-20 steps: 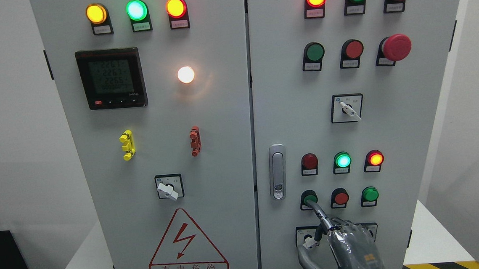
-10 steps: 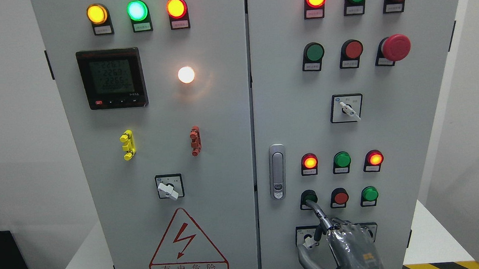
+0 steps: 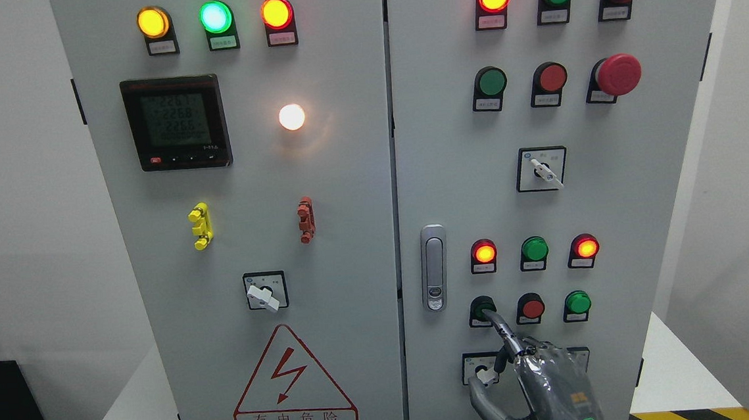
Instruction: Press green start button
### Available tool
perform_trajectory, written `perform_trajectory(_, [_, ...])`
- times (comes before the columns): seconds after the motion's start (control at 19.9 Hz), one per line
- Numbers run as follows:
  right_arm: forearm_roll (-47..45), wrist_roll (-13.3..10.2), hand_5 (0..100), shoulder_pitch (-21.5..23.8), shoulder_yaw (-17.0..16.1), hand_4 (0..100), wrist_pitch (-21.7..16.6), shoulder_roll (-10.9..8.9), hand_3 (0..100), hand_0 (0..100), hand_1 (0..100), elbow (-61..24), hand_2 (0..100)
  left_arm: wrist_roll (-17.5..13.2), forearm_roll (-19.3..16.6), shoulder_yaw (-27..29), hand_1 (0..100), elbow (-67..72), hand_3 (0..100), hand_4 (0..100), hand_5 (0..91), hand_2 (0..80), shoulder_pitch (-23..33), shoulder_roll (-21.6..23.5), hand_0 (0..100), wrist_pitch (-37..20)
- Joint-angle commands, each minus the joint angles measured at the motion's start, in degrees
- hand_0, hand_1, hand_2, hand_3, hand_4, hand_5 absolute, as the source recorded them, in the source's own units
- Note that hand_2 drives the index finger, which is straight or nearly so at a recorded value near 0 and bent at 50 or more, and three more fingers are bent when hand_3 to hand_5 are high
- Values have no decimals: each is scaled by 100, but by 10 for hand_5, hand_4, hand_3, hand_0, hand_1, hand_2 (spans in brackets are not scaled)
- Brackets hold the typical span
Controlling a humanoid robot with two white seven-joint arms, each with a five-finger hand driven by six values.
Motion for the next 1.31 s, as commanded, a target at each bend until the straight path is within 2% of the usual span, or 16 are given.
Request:
perform_trajectory(0.0, [-9,12,541,-9,-30,625,10,3,651,530,326,43,0,-1,0,-1,556,0,0,0,0,0,0,0,120,3])
perform_trajectory(0.6, [-115,39,542,61,-30,624,-34,12,656,541,330,-115,0,-1,0,-1,556,0,0,0,0,0,0,0,120,3])
perform_trajectory(0.8, [-501,74,543,105,-4,624,-52,12,656,551,337,-229,0,-1,0,-1,556,0,0,0,0,0,0,0,120,3])
perform_trajectory(0.95, [-703,214,544,184,-4,615,-52,12,654,577,346,-387,0,-1,0,-1,556,0,0,0,0,0,0,0,120,3])
perform_trajectory(1.26, [-1054,267,540,386,-4,626,-34,12,667,615,362,-641,0,-1,0,-1,556,0,0,0,0,0,0,0,120,3])
